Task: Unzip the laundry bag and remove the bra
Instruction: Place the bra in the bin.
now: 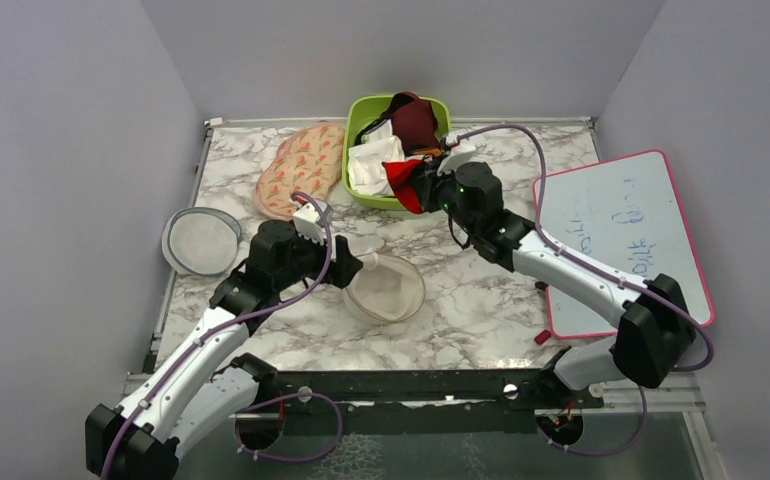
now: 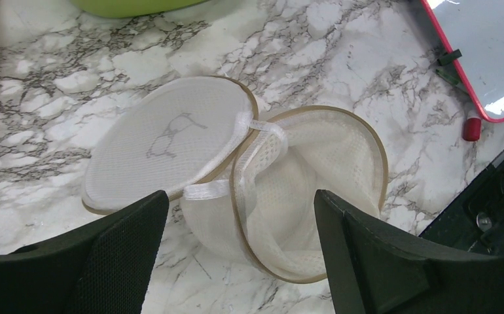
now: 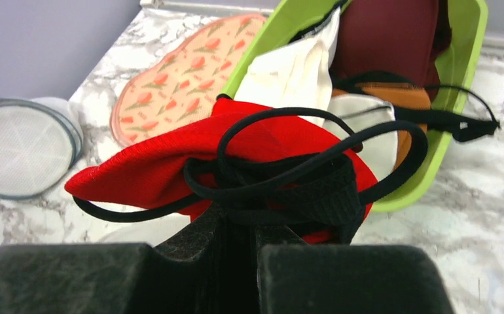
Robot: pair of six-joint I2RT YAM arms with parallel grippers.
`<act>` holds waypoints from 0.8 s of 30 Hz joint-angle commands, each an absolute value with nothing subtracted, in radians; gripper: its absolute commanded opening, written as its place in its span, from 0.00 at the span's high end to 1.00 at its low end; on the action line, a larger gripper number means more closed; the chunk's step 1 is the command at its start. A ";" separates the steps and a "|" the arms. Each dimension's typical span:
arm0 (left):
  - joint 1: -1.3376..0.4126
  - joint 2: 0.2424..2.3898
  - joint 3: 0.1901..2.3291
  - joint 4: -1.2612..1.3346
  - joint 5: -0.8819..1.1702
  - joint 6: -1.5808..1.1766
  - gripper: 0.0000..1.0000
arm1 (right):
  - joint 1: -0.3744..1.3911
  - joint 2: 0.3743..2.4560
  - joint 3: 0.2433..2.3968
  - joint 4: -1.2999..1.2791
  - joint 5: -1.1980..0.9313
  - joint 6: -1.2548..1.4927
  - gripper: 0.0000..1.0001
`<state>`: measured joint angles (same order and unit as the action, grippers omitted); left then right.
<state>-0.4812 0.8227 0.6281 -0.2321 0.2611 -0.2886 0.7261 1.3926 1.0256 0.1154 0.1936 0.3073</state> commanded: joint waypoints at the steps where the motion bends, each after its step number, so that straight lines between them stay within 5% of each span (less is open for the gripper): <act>1: -0.471 0.779 0.664 -0.253 0.190 -0.276 0.24 | 0.703 1.489 1.152 0.100 0.088 0.278 0.99; 24: -0.442 0.713 0.667 -0.276 0.106 -0.276 0.21 | 0.612 2.224 1.839 -0.114 -0.058 0.234 0.99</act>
<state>-0.4568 0.7296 0.6285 -0.2672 0.1429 -0.2813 0.6582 2.1319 1.7306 -0.0269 -0.0109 0.2207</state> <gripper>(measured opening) 0.784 0.091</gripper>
